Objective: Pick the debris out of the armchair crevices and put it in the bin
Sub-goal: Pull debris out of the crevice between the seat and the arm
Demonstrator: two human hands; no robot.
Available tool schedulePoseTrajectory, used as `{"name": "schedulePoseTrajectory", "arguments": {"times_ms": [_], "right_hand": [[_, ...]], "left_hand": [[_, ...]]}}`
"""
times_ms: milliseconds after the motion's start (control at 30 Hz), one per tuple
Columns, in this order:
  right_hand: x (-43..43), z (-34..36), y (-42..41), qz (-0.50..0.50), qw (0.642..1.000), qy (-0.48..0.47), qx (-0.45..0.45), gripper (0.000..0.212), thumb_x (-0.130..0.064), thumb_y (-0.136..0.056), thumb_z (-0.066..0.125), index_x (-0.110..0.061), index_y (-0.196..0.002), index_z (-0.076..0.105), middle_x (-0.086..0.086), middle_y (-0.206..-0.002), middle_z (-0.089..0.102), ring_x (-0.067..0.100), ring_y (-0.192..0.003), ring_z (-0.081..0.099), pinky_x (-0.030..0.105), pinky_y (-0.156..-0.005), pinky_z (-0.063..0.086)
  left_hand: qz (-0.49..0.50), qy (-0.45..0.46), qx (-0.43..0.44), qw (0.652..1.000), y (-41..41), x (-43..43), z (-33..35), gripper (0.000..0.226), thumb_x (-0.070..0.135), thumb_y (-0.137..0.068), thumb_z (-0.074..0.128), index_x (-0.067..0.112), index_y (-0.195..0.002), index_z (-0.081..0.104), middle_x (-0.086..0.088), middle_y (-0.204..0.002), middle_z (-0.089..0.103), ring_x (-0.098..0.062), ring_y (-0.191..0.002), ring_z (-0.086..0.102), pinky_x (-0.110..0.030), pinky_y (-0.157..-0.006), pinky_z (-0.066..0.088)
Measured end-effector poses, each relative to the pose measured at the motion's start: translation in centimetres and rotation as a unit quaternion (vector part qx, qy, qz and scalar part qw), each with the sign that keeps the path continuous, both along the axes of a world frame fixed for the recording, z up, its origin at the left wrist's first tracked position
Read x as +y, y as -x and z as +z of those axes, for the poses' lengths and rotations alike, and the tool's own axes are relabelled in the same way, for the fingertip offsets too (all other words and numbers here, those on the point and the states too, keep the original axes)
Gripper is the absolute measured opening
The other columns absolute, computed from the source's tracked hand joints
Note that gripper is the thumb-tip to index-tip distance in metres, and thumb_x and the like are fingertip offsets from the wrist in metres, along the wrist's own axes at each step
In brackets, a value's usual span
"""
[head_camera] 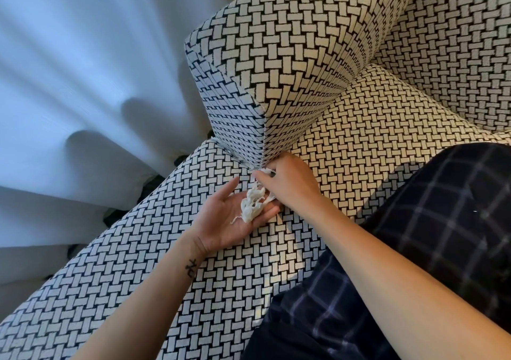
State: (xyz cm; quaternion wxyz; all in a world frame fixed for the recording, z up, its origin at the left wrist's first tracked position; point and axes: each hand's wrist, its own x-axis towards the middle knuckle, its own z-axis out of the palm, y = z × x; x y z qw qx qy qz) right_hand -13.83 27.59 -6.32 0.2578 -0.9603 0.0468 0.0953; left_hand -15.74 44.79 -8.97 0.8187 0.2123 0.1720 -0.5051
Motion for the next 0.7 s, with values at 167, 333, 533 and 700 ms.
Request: {"name": "schedulePoseTrajectory", "arguments": {"times_ms": [167, 333, 533, 700], "right_hand": [[1.1, -1.2, -0.2, -0.081, 0.995, 0.051, -0.041, 0.038, -0.052, -0.094, 0.064, -0.02, -0.077, 0.076, -0.008, -0.069, 0.069, 0.007, -0.06, 0.061, 0.023, -0.05, 0.039], [0.7, -2.0, 0.3, -0.048, 0.993, 0.048, -0.098, 0.035, -0.048, -0.096, 0.062, -0.021, -0.085, 0.08, -0.008, -0.09, 0.074, 0.01, -0.074, 0.063, 0.031, -0.068, 0.051], [1.1, -1.6, 0.9, -0.059, 0.992, 0.025, -0.111, 0.033, -0.043, -0.098, 0.062, -0.017, -0.089, 0.081, -0.004, -0.085, 0.072, 0.012, -0.071, 0.063, 0.034, -0.07, 0.052], [1.6, -0.7, 1.6, -0.097, 0.991, -0.011, -0.09, 0.03, -0.041, -0.097, 0.064, -0.016, -0.1, 0.08, -0.001, -0.095, 0.075, 0.013, -0.083, 0.067, 0.029, -0.08, 0.05]], "left_hand": [[0.019, 0.013, 0.022, 0.999, -0.1, -0.3, -0.2, 0.067, 0.044, -0.108, 0.036, -0.007, -0.152, 0.035, -0.026, -0.157, 0.035, -0.034, -0.148, 0.033, -0.046, -0.127, 0.018], [0.018, -0.005, 0.005, 1.0, 0.0, -0.5, 0.4, 0.058, 0.031, -0.103, 0.052, -0.006, -0.147, 0.044, -0.024, -0.151, 0.045, -0.032, -0.144, 0.042, -0.045, -0.124, 0.028], [-0.023, -0.026, -0.008, 0.999, -0.4, 0.0, 0.7, 0.046, 0.004, -0.095, 0.059, -0.007, -0.139, 0.051, -0.026, -0.14, 0.057, -0.034, -0.131, 0.056, -0.042, -0.113, 0.043], [-0.049, -0.005, -0.012, 0.999, -0.9, 0.2, 0.5, 0.05, -0.002, -0.094, 0.052, -0.006, -0.143, 0.046, -0.027, -0.147, 0.051, -0.035, -0.136, 0.052, -0.044, -0.111, 0.046]]}}
